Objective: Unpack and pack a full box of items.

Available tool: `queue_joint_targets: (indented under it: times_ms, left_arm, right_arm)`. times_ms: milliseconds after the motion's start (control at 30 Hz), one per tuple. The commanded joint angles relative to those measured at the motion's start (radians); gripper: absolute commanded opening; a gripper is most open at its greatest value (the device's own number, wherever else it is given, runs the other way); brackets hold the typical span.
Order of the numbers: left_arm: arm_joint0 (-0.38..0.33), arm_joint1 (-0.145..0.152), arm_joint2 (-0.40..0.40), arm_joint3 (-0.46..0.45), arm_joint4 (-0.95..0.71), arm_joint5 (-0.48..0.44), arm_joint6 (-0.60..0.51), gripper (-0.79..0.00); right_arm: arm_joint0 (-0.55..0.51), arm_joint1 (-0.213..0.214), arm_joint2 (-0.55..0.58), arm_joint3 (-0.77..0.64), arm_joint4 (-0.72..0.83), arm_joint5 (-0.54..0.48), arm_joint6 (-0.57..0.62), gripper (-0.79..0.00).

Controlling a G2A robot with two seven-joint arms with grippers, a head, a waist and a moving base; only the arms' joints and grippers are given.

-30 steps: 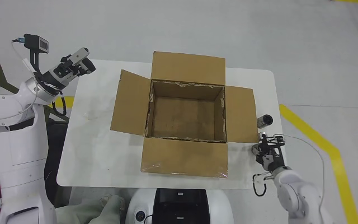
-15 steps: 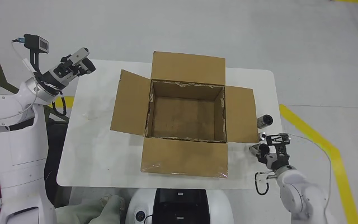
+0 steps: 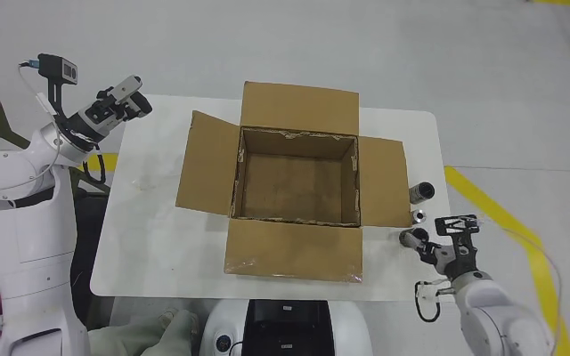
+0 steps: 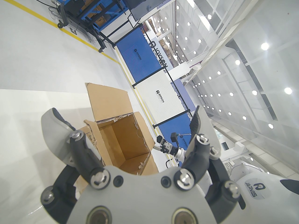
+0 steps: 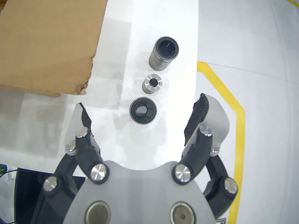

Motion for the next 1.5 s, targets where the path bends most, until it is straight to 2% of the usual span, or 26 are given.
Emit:
queue_joint_targets:
  times_ms: [0,300,800,1267,1467]
  left_arm:
    - [0.0,0.0,0.0,0.0,0.0,0.0,0.0,0.0]
    - [0.0,0.0,0.0,0.0,0.0,0.0,0.0,0.0]
    - [0.0,0.0,0.0,0.0,0.0,0.0,0.0,0.0]
    - [0.0,0.0,0.0,0.0,0.0,0.0,0.0,0.0]
    - [0.0,0.0,0.0,0.0,0.0,0.0,0.0,0.0]
  right_arm:
    - [-0.012,0.0,0.001,0.003,0.001,-0.001,-0.001,0.0]
    - [-0.014,-0.003,-0.009,0.089,0.015,0.004,-0.031,0.0]
    - [0.079,-0.005,-0.048,0.239,0.008,0.01,-0.058,0.0]
    - [0.149,-0.005,-0.08,0.305,0.025,-0.007,-0.046,0.0]
    - [0.162,-0.005,-0.088,0.322,0.031,-0.011,-0.042,-0.191]
